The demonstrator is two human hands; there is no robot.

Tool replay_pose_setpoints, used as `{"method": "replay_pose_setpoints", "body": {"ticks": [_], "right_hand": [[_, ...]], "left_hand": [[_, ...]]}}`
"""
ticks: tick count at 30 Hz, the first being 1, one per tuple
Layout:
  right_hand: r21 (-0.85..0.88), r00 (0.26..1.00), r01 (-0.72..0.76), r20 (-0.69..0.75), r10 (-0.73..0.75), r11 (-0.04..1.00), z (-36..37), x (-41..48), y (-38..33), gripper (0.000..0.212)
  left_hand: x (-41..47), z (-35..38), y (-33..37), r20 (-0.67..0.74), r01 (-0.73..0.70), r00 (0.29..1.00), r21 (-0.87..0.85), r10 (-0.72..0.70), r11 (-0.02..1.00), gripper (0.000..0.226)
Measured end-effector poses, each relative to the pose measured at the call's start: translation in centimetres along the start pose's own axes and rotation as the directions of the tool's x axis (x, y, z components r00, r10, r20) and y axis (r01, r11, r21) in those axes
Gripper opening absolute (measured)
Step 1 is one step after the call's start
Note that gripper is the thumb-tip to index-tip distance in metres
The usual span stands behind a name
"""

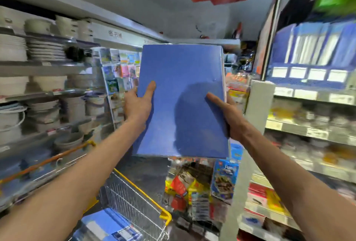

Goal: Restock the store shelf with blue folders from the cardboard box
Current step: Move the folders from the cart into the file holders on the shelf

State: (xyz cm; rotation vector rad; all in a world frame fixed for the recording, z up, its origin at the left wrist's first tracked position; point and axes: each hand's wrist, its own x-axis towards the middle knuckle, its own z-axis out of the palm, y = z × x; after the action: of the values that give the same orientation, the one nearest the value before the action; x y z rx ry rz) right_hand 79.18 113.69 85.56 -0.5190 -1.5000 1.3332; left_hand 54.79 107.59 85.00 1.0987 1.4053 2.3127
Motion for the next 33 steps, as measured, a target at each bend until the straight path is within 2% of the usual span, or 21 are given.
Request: {"method": "replay_pose_setpoints", "body": {"ticks": [2, 5, 9, 12, 15, 17, 20, 24, 28, 33], "right_hand": [[-0.047, 0.997, 0.065, -0.049, -0.068, 0.997, -4.0, -1.2, -2.5, 0.034], [-0.117, 0.976, 0.15, -0.144, -0.166, 0.982, -10.6, -2.9, -6.3, 0.036], [-0.192, 0.931, 0.202, -0.268, -0.249, 0.961, -20.4, -6.1, -10.8, 0.04], [-0.258, 0.87, 0.252, -0.362, -0.335, 0.933, -28.3, -9.0, -14.3, 0.042], [-0.347, 0.794, 0.281, -0.44, -0.42, 0.895, -35.0, -10.8, -17.7, 0.033], [-0.41, 0.736, 0.287, -0.484, -0.473, 0.866, -38.3, -11.3, -19.7, 0.035], [-0.589, 0.599, 0.278, -0.512, -0.616, 0.759, -42.8, -11.9, -22.3, 0.033], [-0.782, 0.421, 0.167, -0.494, -0.761, 0.6, -46.9, -11.5, -23.7, 0.034], [-0.841, 0.319, 0.096, -0.48, -0.817, 0.532, -50.8, -10.2, -24.7, 0.035], [-0.903, 0.234, -0.003, -0.418, -0.878, 0.429, -55.5, -6.2, -26.6, 0.042]], "left_hand": [[-1.7, 4.6, 1.0, 0.067, 0.001, 0.998, -0.051, 0.002, 0.999, 0.033], [-4.8, 12.0, 2.7, 0.159, -0.012, 0.987, -0.088, 0.026, 0.996, 0.016], [-8.6, 22.6, 4.6, 0.301, -0.039, 0.953, -0.005, 0.039, 0.999, 0.042], [-12.3, 31.6, 6.9, 0.421, -0.102, 0.906, 0.132, 0.037, 0.986, 0.043], [-15.1, 39.6, 8.7, 0.541, -0.182, 0.839, 0.171, 0.062, 0.968, 0.034], [-16.7, 44.1, 9.2, 0.585, -0.249, 0.806, 0.202, 0.088, 0.947, 0.045], [-19.6, 50.2, 10.3, 0.624, -0.347, 0.771, 0.243, 0.127, 0.906, 0.061], [-21.8, 56.0, 10.6, 0.669, -0.45, 0.722, 0.257, 0.179, 0.856, 0.063], [-22.4, 60.6, 10.8, 0.704, -0.625, 0.641, 0.248, 0.306, 0.74, 0.059], [-20.4, 66.5, 9.7, 0.709, -0.749, 0.567, 0.232, 0.419, 0.62, 0.058]]}}
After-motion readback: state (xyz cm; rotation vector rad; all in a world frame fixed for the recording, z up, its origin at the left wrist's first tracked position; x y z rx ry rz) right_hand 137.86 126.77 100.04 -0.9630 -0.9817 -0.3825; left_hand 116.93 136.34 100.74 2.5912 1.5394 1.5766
